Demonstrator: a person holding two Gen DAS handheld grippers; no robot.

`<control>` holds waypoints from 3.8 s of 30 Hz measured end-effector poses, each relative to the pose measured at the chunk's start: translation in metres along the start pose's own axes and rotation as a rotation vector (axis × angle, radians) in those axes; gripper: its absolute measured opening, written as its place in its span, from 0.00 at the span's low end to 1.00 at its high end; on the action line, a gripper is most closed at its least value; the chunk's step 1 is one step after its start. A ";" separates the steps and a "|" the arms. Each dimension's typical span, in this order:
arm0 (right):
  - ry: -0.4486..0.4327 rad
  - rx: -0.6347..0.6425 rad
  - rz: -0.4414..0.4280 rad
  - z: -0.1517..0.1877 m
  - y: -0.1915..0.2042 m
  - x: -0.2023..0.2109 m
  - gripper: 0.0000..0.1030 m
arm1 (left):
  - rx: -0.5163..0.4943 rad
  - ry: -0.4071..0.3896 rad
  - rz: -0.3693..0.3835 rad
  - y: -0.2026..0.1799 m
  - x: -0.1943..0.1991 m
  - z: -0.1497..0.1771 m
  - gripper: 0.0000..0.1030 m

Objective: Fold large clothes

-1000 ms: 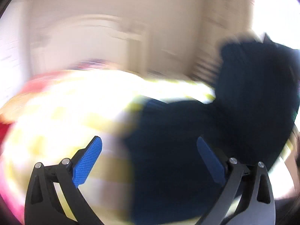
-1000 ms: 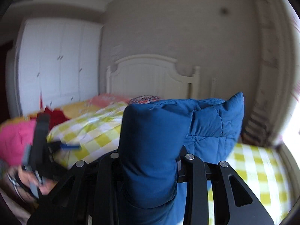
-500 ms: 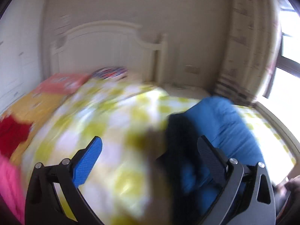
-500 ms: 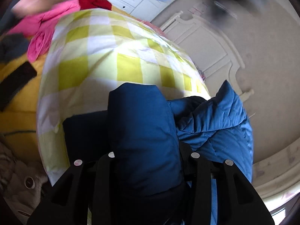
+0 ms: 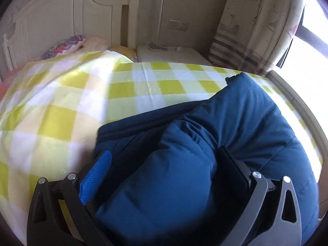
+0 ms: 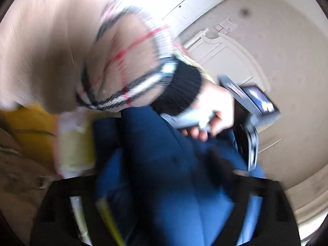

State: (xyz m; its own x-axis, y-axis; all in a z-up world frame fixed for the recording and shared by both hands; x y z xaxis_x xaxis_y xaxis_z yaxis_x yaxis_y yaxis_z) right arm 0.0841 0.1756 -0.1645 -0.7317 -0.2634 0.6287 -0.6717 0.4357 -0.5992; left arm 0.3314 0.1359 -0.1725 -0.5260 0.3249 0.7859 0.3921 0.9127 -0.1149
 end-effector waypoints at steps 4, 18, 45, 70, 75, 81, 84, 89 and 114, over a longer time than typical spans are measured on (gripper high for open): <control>-0.108 -0.278 -0.142 0.018 -0.054 0.047 0.83 | -0.008 -0.036 -0.056 0.001 0.003 0.004 0.98; 0.007 -0.389 -0.062 0.059 -0.074 0.000 0.76 | 0.053 -0.086 -0.009 0.015 0.020 0.016 0.98; -0.025 -0.306 -0.159 0.040 -0.089 -0.007 0.65 | 0.093 -0.058 -0.307 0.005 0.032 0.002 0.98; 0.192 -0.795 -0.225 0.100 -0.332 -0.204 0.45 | 0.227 -0.060 -0.310 0.038 0.033 0.016 0.98; 0.070 -0.918 -0.182 0.095 -0.367 -0.173 0.45 | 0.248 -0.076 -0.317 0.042 0.037 0.017 0.98; 0.177 -0.762 -0.163 0.095 -0.320 -0.209 0.46 | 0.281 -0.069 -0.292 0.049 0.035 0.021 0.98; 0.180 -0.785 -0.183 0.097 -0.322 -0.210 0.46 | 0.304 -0.059 -0.250 0.051 0.033 0.023 0.98; 0.192 -0.752 -0.127 0.081 -0.335 -0.193 0.46 | 0.308 -0.061 -0.248 0.050 0.034 0.025 0.98; 0.161 -0.997 -0.231 0.114 -0.316 -0.164 0.81 | 0.344 -0.014 -0.123 0.051 0.037 0.033 0.98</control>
State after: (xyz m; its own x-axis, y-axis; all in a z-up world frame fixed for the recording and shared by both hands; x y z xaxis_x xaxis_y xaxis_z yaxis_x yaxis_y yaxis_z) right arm 0.4028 -0.0165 -0.1346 -0.5241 -0.3450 0.7787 -0.3391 0.9232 0.1807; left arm 0.3068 0.2031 -0.1694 -0.5647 0.2087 0.7985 0.0497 0.9743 -0.2195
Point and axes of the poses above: each gripper's, at about its wrist camera, not at the fingertips, and x roughly against the way its jaws point, y to its left, z to its underside, the point moved 8 cm from there along -x, roughly the way its jaws point, and after that the axes turned 7 degrees about y, right-handed, at the moved point
